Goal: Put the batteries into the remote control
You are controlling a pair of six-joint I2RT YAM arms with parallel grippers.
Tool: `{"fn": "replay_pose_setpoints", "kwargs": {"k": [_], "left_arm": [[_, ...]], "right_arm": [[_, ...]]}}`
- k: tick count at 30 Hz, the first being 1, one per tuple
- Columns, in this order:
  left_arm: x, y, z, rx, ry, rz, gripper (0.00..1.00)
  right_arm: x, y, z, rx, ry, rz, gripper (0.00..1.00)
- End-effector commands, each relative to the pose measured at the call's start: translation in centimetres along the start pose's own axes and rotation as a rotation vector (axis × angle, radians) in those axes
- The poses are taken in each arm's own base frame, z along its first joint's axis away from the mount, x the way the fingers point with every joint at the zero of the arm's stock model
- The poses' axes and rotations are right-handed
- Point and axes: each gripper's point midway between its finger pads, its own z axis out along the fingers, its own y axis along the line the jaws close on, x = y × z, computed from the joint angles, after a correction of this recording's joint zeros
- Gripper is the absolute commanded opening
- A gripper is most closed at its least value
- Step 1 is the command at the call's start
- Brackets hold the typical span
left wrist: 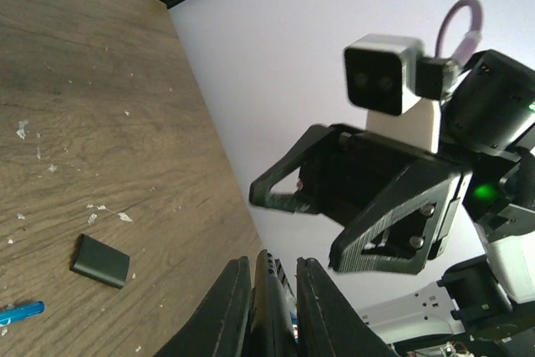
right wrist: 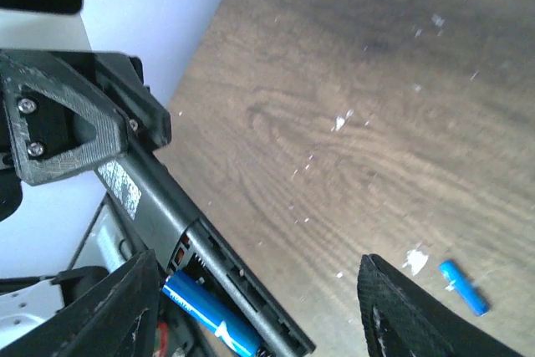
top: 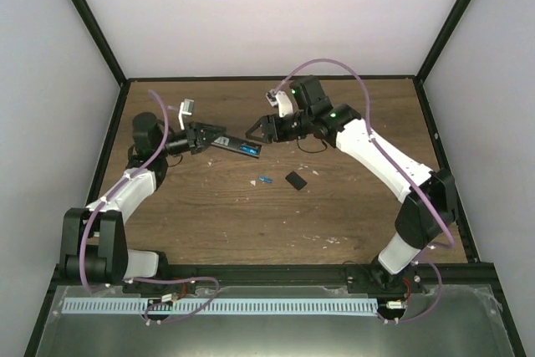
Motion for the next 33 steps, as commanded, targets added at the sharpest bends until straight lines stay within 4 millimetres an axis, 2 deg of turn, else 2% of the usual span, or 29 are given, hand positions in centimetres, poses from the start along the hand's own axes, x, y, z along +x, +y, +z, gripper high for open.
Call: {"fn": "replay_pose_setpoints", "kwargs": {"k": [1,16,33], "left_arm": [[-0.6,-1.8,-0.1,0.035,-0.007,0.062,0.0],[-0.4,-1.5,-0.2,0.024,-0.015,0.082,0.0],[-0.3,-0.8,-0.1,-0.004,-0.005,0.099,0.0]], "right_arm": [[1.5,1.2,0.6,-0.096,0.077,0.142,0.57],[2.4,1.6,1.8,-0.167,0.129,0.204,0.59],[1.8,1.8,2.6,-0.16,0.145,0.209,0.57]]}}
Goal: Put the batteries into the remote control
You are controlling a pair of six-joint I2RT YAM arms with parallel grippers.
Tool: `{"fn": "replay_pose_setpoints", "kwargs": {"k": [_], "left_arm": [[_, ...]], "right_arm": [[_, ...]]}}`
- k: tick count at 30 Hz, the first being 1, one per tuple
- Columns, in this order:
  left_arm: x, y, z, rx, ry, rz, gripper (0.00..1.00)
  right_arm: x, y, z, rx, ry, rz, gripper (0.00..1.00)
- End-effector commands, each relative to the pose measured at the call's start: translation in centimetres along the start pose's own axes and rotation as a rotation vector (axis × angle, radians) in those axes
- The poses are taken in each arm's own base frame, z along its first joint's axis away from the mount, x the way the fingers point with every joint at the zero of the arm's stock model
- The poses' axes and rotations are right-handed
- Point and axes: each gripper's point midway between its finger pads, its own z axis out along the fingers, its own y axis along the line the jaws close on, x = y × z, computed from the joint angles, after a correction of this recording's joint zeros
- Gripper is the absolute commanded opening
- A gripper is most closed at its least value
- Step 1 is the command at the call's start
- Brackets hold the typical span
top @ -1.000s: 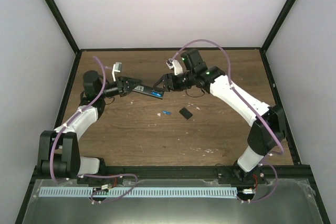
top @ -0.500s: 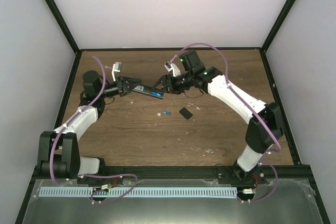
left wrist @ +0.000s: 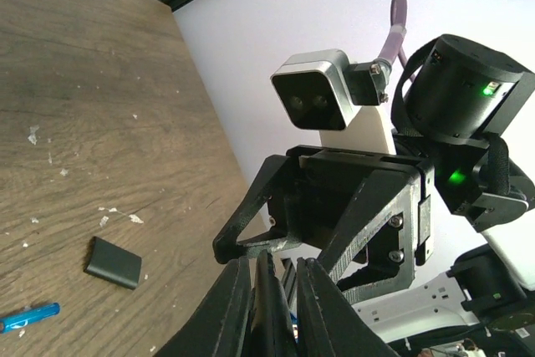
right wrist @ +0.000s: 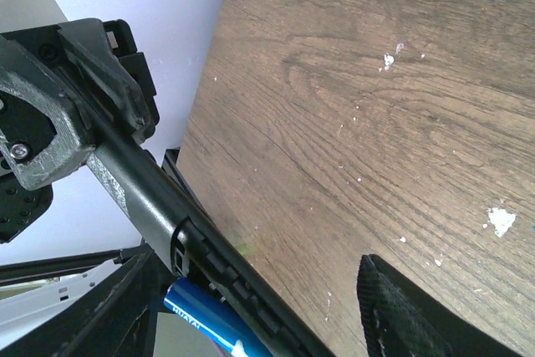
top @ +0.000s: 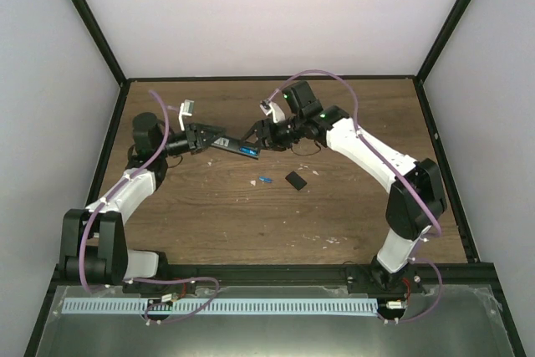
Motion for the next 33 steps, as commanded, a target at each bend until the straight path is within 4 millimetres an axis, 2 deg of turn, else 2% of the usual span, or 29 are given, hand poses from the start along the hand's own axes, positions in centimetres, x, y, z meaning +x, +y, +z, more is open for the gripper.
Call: {"fn": "replay_pose_setpoints", "kwargs": {"k": [1,33], "left_arm": [[-0.3,-0.7,-0.1,-0.003,-0.006,0.061,0.0],[-0.8,-0.2,-0.1,-0.047,-0.031,0.062,0.0]], "right_arm": [[-0.6,1.6,-0.1,-0.028,0.002,-0.015,0.57],[-0.2,1.2,1.1,-0.013,0.041,-0.014,0.53]]}}
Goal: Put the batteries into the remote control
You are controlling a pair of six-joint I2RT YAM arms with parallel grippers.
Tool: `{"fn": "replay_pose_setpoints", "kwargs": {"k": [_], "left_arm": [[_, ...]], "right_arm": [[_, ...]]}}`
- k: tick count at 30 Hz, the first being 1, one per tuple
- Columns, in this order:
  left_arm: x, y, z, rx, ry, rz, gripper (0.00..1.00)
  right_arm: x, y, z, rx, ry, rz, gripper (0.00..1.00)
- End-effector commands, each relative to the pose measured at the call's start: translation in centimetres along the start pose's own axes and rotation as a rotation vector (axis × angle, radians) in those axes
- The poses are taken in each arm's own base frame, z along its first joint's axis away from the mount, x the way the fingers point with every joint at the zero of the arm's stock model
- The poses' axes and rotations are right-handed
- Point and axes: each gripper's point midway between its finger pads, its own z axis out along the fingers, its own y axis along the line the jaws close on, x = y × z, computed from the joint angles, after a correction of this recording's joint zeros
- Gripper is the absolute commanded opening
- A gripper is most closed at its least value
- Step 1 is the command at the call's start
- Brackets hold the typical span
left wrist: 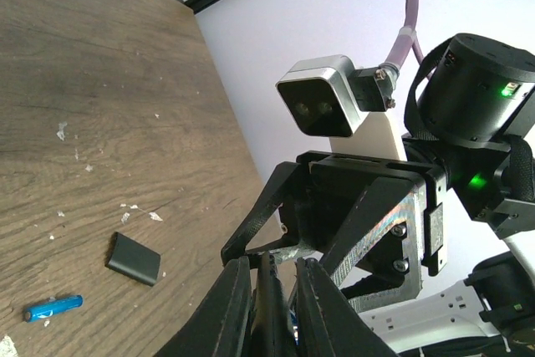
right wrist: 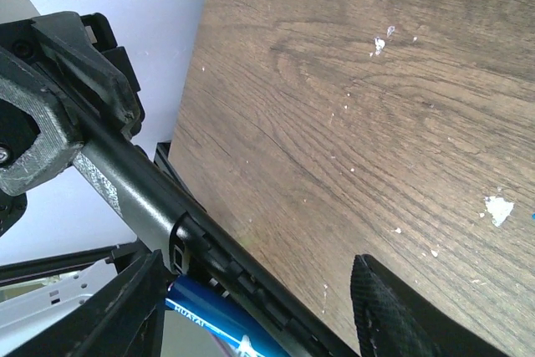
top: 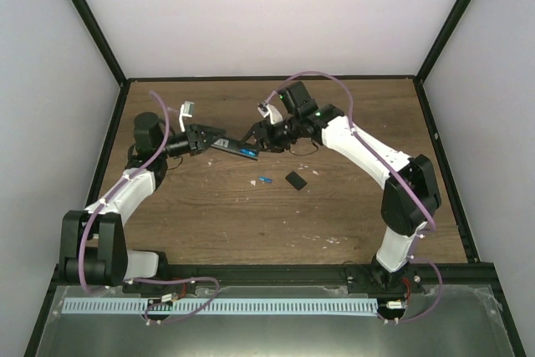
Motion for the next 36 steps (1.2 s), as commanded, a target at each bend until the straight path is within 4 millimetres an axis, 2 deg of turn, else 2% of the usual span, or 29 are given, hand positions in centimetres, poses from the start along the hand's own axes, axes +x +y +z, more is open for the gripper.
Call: {"fn": "replay_pose_setpoints", "kwargs": {"k": [1,13,28,36], "left_arm": [[-0.9,-1.5,-0.1,0.009,-0.026,0.072,0.0],[-1.4,-2.2,-0.2,0.038,-0.051,0.07,0.0],[-2.5,-2.6,-0.2,0.058,-0.101,0.012,0.0],[-3.4,-3.9,-0.3,0.101,-0.119,-0.028,0.0]], "right_arm": [[-0.6,1.9,-0.2,-0.033,-0.004,-0.046,0.52],[-0.4,1.7,0.0,-0.04,-0.002,-0.058,0.45],[-0.2,1.7,-0.3,-0.037,-0.025,-0.088,0.43],[-0.4,1.4,-0.2,-0.017,-0.035,-0.107,0.43]]}}
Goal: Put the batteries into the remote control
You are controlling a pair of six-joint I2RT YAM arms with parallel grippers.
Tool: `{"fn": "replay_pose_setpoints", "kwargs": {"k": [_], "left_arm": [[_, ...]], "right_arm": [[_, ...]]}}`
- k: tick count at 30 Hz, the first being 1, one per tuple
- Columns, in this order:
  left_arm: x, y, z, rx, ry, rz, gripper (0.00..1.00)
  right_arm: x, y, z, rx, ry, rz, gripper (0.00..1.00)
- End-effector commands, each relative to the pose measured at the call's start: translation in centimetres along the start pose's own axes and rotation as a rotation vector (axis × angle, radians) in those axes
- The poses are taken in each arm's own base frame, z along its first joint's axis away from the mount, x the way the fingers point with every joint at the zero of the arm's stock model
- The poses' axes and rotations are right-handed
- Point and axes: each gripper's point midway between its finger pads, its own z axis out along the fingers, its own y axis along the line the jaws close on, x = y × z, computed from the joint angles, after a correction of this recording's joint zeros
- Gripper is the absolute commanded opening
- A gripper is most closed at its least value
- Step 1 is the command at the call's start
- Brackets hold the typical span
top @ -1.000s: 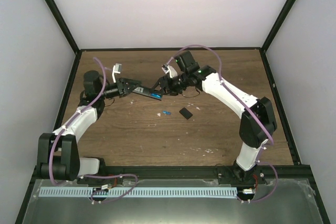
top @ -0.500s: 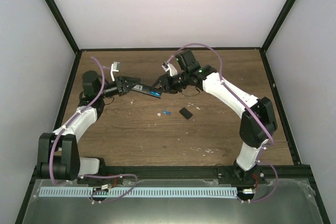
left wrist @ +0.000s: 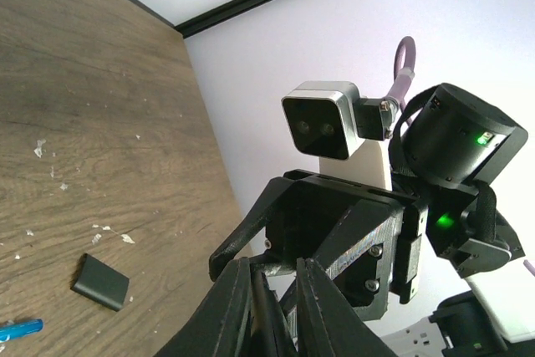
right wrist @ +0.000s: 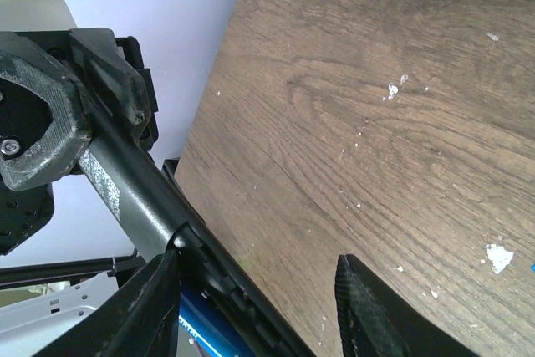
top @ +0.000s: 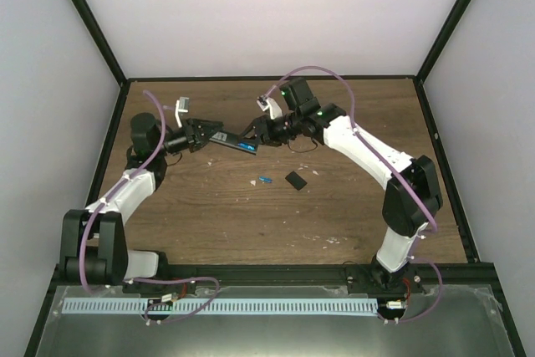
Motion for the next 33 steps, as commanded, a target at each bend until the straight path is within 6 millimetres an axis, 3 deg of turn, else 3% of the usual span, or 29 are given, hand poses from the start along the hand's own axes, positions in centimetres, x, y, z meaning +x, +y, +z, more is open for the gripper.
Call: {"fn": "replay_pose_setpoints", "kwargs": {"k": [1,15,33], "left_arm": [[-1.5,-2.9,0.2,0.078,-0.04,0.036,0.0],[-2.2,-3.7,0.2,0.101,-0.061,-0.001,0.0],[0.2,-1.5,0.1,0.079,0.004,0.038,0.0]], "right_arm": [[1.0,0.5,0.3,0.01,0.025,-0.033,0.42],[0.6,0.3,-0.3,0.052,0.001,-0.06,0.42],[-2.2,1.3,-1.7,0.027,-0.083,-0.018,0.53]]}}
